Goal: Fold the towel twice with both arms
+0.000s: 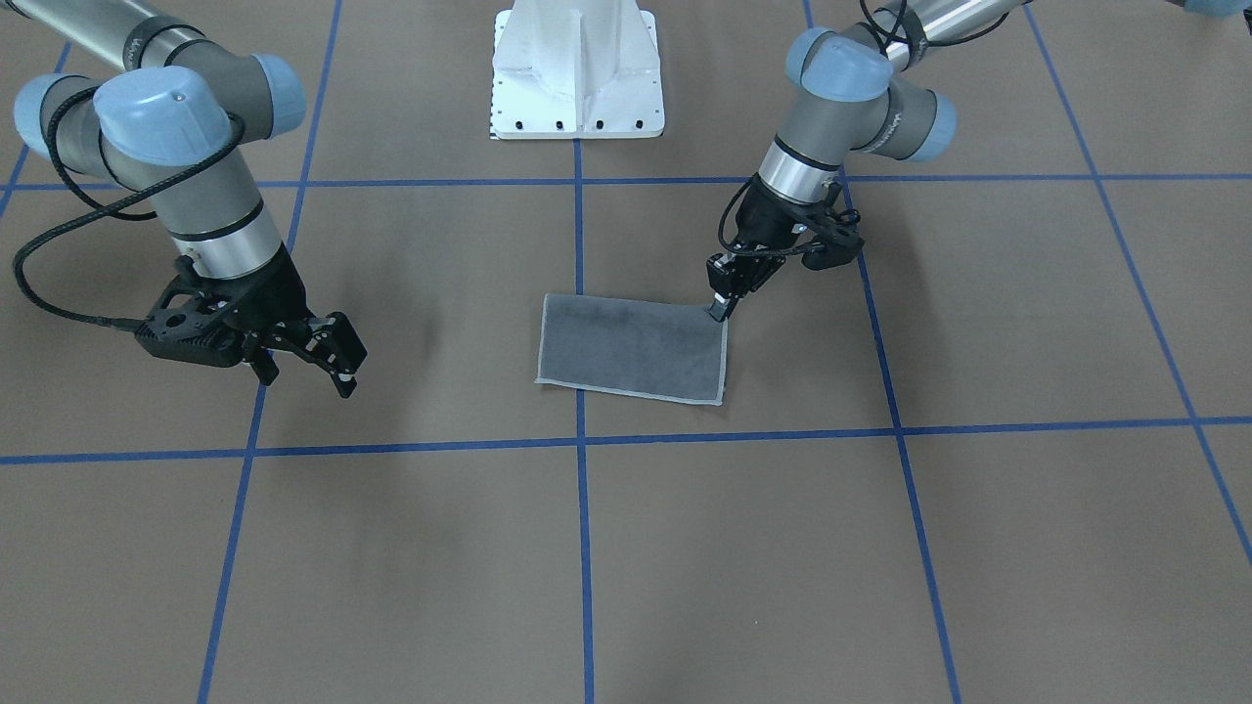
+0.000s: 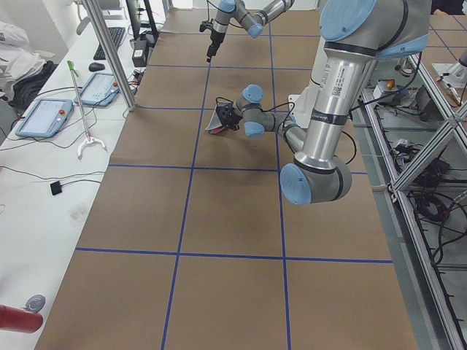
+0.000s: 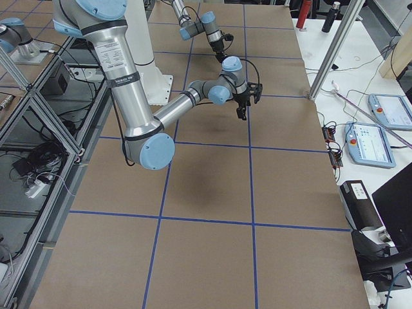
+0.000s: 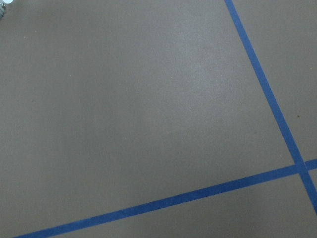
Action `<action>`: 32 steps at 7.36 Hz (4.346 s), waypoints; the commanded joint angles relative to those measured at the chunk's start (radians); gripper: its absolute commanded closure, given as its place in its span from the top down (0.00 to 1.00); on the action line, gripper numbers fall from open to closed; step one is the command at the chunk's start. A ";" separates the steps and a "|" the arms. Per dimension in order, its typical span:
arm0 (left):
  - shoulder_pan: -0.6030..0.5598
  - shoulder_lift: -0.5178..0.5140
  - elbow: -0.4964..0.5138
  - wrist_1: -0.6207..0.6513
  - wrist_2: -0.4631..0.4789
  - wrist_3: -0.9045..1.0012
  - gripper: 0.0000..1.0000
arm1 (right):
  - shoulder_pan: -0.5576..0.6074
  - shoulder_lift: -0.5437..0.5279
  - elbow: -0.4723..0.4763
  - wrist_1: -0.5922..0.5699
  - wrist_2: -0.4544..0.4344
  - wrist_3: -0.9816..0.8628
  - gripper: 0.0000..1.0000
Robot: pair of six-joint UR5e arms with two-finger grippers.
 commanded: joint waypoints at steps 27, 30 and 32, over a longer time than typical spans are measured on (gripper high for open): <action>-0.894 0.189 0.019 0.596 -0.728 1.850 1.00 | 0.775 -0.534 -0.093 -0.003 0.431 -1.328 1.00; -1.076 0.306 0.020 0.852 -0.762 2.099 1.00 | 0.783 -0.555 -0.126 0.001 0.448 -1.332 1.00; -1.113 0.403 -0.004 0.856 -0.766 2.097 1.00 | 0.783 -0.555 -0.127 0.000 0.445 -1.332 1.00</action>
